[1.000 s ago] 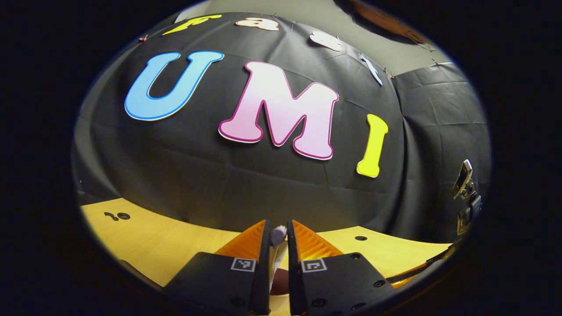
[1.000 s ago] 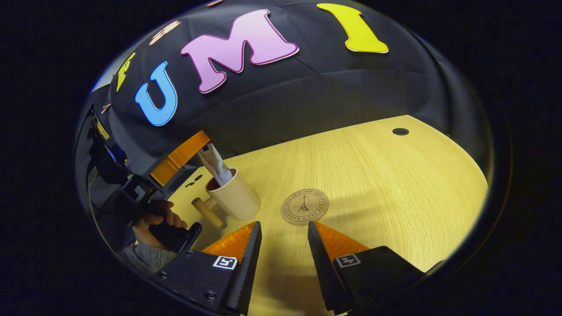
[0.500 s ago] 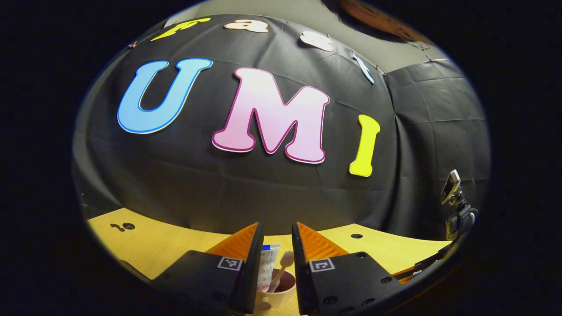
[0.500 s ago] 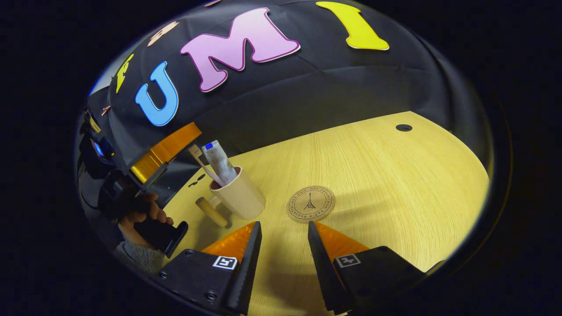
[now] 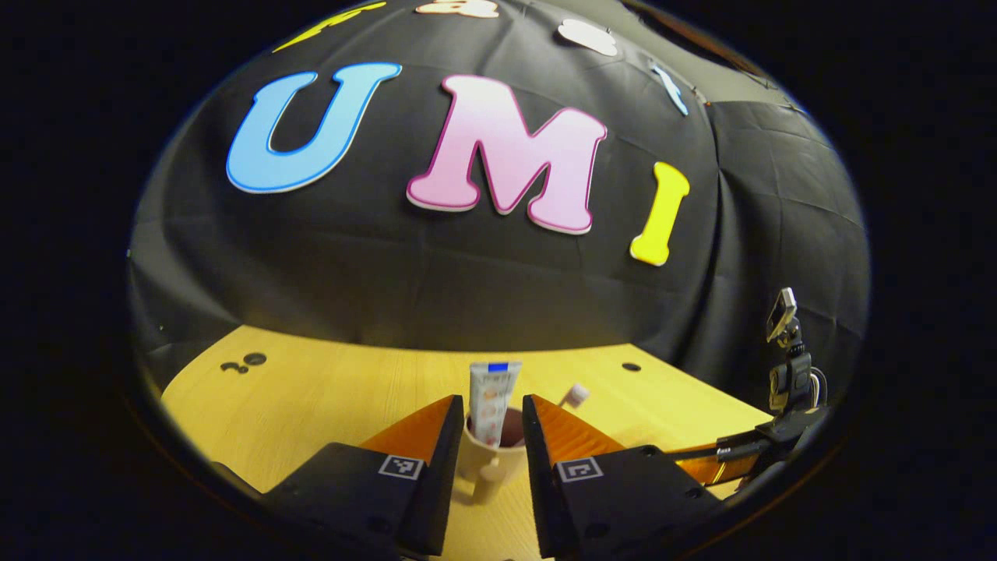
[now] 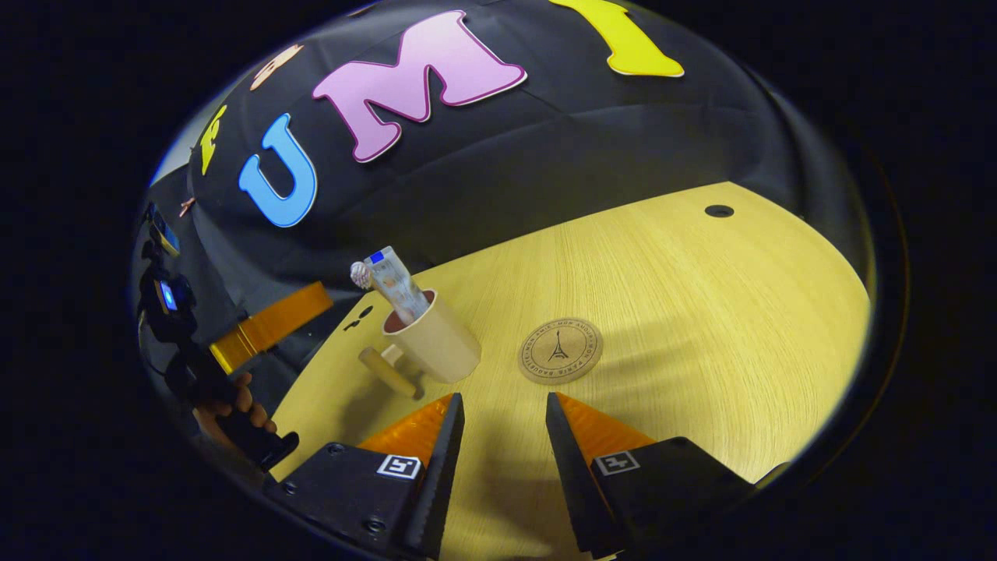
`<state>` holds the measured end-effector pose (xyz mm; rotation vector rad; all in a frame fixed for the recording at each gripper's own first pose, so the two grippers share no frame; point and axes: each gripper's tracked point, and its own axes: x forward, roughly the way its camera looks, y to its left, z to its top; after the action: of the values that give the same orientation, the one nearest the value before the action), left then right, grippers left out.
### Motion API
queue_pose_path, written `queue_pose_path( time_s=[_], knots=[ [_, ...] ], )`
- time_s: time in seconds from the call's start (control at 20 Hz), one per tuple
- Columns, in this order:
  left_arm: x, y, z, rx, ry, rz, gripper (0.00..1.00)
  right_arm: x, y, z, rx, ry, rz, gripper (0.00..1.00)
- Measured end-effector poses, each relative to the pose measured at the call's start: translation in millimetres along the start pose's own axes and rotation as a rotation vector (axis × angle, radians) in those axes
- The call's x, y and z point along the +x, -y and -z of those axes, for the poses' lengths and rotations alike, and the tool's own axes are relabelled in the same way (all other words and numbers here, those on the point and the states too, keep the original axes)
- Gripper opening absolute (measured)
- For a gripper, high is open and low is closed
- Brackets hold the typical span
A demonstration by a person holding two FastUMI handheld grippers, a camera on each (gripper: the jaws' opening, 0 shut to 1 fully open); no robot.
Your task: Put the toothbrush and toothpaste on the desktop into the cup, then pick up the cup and place it on the coaster on the desktop.
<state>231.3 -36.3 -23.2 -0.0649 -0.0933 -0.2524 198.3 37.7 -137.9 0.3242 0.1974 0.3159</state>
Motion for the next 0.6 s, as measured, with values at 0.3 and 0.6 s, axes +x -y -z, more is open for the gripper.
queue_pose_path(
  time_s=[0.3,0.6],
  knots=[
    [-9.6,4.8,40.4,0.076,-0.224,-0.009,0.6,-32.3,15.8,15.9,0.039,-0.086,0.055,0.65],
    [0.7,-6.6,89.8,0.078,-0.445,-0.04,0.65,-67.1,20.2,24.6,0.069,-0.143,0.08,0.65]
  ],
)
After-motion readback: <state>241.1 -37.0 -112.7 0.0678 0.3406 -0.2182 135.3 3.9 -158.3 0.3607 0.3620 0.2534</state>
